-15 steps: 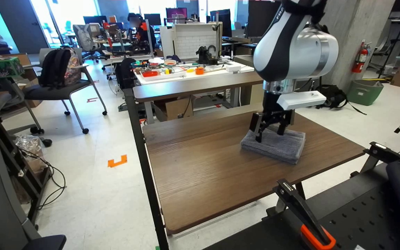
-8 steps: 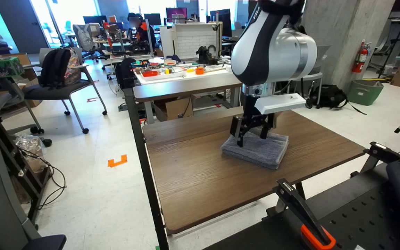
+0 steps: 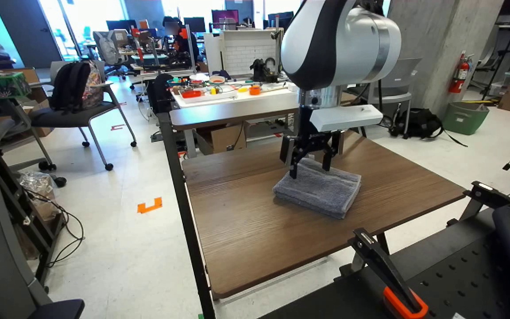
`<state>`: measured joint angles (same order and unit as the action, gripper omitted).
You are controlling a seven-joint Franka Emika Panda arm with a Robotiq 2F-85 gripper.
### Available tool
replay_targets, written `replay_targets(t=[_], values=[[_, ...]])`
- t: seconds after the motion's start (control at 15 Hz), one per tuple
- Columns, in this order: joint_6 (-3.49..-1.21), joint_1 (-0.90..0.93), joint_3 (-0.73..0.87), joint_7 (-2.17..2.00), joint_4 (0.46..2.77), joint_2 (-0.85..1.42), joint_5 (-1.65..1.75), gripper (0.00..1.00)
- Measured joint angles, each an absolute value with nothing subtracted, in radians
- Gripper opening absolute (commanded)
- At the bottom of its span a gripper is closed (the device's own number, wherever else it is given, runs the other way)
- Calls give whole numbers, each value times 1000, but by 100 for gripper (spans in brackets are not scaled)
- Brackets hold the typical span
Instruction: Use the towel to wipe on the table
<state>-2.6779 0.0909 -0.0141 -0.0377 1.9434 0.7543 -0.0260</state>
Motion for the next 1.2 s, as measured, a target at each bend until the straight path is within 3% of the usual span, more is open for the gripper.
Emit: replay_targets(t=[0.53, 1.2], values=[[-2678, 90, -5, -62, 2016, 661, -26, 100], [-2675, 89, 15, -73, 1910, 801, -26, 100]])
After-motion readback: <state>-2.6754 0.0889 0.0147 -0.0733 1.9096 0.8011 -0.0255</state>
